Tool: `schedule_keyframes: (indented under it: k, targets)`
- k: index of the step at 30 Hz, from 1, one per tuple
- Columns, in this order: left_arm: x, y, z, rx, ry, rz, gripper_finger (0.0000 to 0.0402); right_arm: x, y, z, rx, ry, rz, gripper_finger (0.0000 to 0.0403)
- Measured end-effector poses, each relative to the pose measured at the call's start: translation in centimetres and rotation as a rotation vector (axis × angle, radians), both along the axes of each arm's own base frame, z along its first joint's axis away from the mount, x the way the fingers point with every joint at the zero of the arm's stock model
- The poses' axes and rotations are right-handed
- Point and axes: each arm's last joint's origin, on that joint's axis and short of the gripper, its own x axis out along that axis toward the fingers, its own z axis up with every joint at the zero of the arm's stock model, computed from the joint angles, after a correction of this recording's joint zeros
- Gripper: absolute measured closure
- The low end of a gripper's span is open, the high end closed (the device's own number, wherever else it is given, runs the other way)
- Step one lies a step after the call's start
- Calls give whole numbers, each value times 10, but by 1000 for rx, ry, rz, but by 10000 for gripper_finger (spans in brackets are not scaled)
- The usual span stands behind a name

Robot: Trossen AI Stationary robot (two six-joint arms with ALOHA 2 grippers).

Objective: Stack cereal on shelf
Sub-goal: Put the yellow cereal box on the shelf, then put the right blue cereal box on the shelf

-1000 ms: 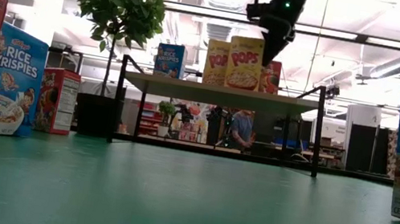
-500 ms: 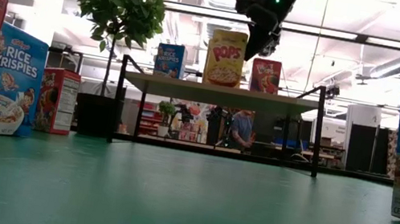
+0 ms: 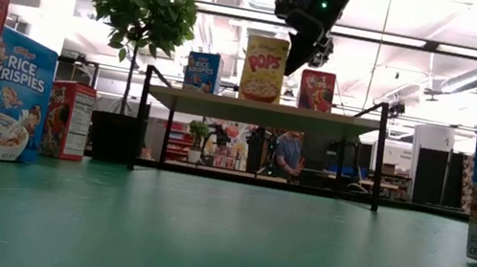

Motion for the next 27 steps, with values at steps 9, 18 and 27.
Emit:
schedule_keyframes:
  k: [9,18,27]
  targets:
    - [0,0,0,0,0,0,402,-9,4,11,18,37,-5,394]
    - [0,0,0,-30,-7,-2,402,-24,24,27,39,44,1,394]
    - [0,0,-2,-48,8,-4,402,-42,90,21,209,6,-113,394]
